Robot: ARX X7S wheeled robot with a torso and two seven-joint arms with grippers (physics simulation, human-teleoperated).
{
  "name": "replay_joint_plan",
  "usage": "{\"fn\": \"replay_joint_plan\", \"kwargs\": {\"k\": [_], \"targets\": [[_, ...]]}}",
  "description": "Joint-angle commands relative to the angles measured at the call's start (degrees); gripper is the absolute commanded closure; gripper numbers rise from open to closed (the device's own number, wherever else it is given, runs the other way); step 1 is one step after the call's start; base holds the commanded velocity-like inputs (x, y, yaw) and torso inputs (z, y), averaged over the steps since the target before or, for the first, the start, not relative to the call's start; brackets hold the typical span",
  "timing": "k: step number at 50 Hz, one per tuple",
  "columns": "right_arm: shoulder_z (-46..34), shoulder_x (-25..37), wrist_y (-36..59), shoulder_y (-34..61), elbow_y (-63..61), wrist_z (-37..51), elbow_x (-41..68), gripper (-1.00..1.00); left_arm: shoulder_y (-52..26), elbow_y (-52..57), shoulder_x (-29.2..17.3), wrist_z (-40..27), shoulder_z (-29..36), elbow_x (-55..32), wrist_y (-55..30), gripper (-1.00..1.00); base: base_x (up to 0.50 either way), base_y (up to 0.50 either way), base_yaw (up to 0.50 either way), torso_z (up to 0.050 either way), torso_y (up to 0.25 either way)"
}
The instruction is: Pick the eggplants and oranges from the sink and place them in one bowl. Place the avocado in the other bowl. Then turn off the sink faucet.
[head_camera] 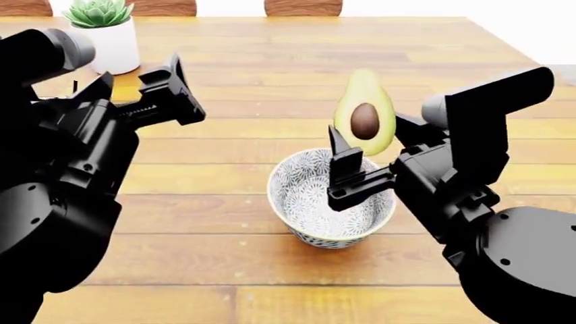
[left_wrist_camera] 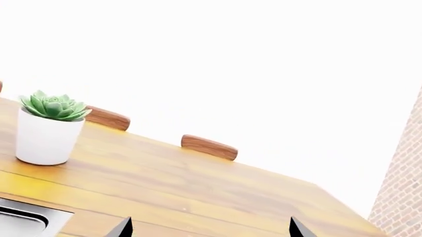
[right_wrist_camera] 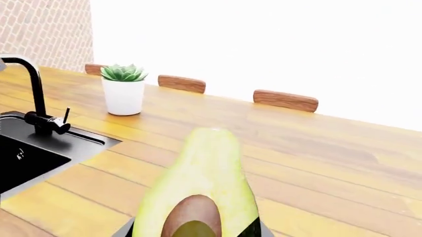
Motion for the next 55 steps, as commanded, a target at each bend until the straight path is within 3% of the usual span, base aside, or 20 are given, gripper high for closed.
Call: {"fn": "replay_joint_plan", "kwargs": {"k": [1, 13, 55], "targets": [[-3.9, -2.6, 6.4, 6.3, 9.4, 0.3, 3.9, 1.00, -0.3, -0.8, -0.3, -0.5, 0.0, 0.8, 0.1, -1.00, 0.00, 0.00, 0.00, 0.000, 0.000], [-5.4, -3.1, 9.8, 9.8, 12.4, 4.9, 12.8, 1.00, -0.5, -0.6, -0.2, -0.7, 0.6, 0.6, -0.2, -1.00, 0.00, 0.00, 0.00, 0.000, 0.000], [-8.1, -4.0, 10.0, 7.4, 17.4, 1.8, 15.3, 1.00, 0.1, 0.1, -0.6, -1.1, 1.0, 0.7, 0.4, -1.00, 0.00, 0.00, 0.00, 0.000, 0.000]]}}
